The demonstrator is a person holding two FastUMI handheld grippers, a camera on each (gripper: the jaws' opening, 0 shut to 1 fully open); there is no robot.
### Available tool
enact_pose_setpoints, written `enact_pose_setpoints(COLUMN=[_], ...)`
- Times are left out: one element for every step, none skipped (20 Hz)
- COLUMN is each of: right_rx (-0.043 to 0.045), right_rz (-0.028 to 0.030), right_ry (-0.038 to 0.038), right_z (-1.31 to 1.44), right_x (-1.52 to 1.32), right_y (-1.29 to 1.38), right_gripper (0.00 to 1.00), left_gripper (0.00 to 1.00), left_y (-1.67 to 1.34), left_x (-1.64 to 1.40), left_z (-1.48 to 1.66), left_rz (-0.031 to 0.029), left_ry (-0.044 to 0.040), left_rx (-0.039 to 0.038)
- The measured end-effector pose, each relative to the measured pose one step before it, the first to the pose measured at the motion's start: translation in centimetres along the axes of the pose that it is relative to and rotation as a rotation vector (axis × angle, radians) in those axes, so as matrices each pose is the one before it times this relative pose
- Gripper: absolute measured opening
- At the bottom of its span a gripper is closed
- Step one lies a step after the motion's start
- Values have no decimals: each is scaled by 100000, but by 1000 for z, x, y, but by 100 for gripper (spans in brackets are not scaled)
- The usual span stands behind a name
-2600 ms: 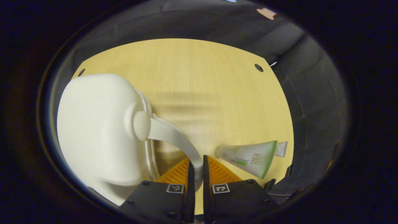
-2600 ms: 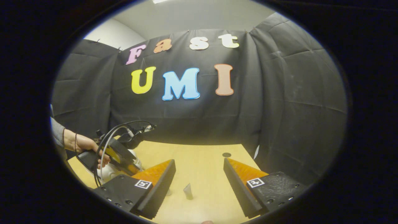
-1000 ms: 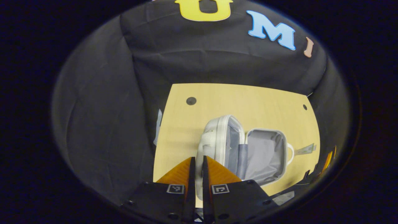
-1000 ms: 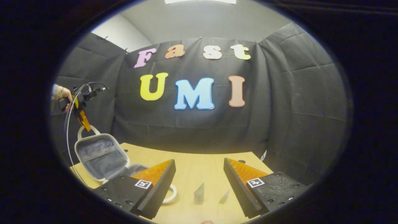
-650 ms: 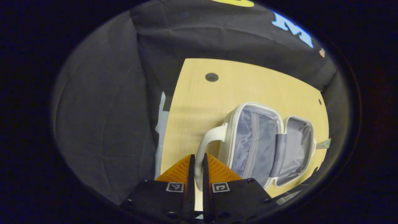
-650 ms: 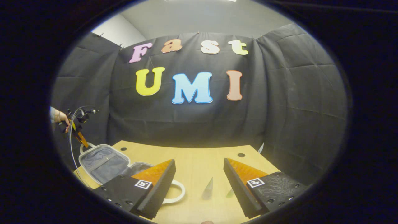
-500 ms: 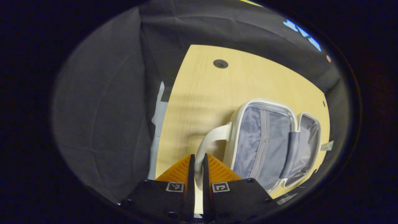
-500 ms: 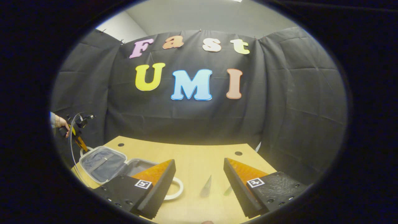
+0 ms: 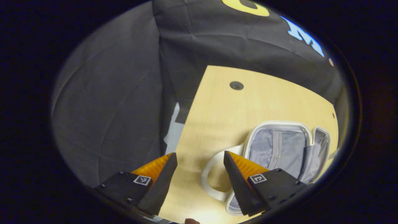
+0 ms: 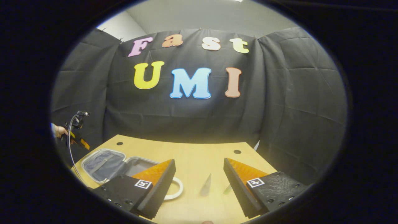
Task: First open the suitcase, pack the skin care products into it, and then close the suitcase.
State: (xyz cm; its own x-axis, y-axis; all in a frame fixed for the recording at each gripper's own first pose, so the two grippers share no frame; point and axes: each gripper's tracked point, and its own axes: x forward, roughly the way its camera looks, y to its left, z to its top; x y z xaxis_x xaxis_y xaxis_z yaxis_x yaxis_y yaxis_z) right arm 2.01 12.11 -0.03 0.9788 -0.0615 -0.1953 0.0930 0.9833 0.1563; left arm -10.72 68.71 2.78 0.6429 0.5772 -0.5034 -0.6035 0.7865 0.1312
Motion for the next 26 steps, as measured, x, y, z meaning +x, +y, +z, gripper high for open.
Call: enact_pose_setpoints(right_rx=[628,329,13,60,138,99,85,11,0,221,220,231,-395,-652,-736,-416,170,686,1107,1228,1153,868,385,-215,-553,-605], right_rz=[-424,-362,-651,-630,-338,-454,-292,16,-63,614,1081,521,353,189,494,134,254,28,-47,50,4,189,-45,-194,-256,-48], right_ry=[27,88,-40,-226,-106,-72,-136,-147,-111,145,-33,-12,200,574,573,307,223,324,231,-25,80,217,188,252,196,-18], right_z=[-14,-173,-23,-169,-67,-237,-100,-210,-148,-318,-130,-300,-224,-448,-262,-170,-128,-249,-76,-105,-12,-154,-23,-81,-19,-133], right_x=[-51,-57,-59,9,-25,-60,29,2,45,84,85,-50,112,148,118,225,138,92,137,178,107,175,94,119,31,116], right_y=[-461,-511,-598,-779,-721,-731,-682,-599,-614,-602,-411,-529,-632,-653,-543,-589,-602,-521,-527,-409,-437,-353,-358,-454,-446,-363], right_gripper=[94,94,94,95,95,94,94,94,94,94,94,94,94,94,94,94,94,94,94,94,94,94,94,94,94,94], left_gripper=[98,98,98,98,98,98,98,95,95,94,94,94,94,94,95,95,94,95,95,95,95,96,95,95,95,95], left_y=[-58,-688,-874,-1099,-1136,-1441,-1302,-1987,-2275,-2463,-2606,-2706,-3015,-3284,-2934,-2823,-2724,-2495,-2544,-2345,-2440,-2468,-2432,-2294,-2550,-2132], left_x=[-1092,-1335,-1474,-1761,-1390,-1226,-1646,-1447,-859,-866,-1029,-1076,-644,-584,-334,-317,-121,-159,-15,67,170,173,360,298,528,271], left_z=[1276,1085,1243,1462,1520,1422,1813,1375,1084,664,-11,99,273,133,-135,-125,-359,-339,-237,-375,-384,-587,-544,-690,-514,-595], left_rz=[902,-790,-1109,-1593,-857,-2226,-2446,-2259,-1634,-3007,-2697,-3443,-3279,-3076,-2772,-3206,-2843,-2943,-2476,-3381,-2836,-2754,-2892,-2452,-2867,-2177], left_ry=[-7020,-6805,-6761,-7368,-8238,-7586,-7265,-6500,-4805,-2545,-1636,-1874,-1567,-1955,-670,-973,26,-262,-81,398,-34,355,-114,-98,34,-111], left_rx=[-2952,-4109,-4078,-3114,-2090,-913,963,2698,3167,2495,1168,-283,-585,-311,-266,288,798,913,114,-776,-1407,-1597,-1348,-570,307,548])
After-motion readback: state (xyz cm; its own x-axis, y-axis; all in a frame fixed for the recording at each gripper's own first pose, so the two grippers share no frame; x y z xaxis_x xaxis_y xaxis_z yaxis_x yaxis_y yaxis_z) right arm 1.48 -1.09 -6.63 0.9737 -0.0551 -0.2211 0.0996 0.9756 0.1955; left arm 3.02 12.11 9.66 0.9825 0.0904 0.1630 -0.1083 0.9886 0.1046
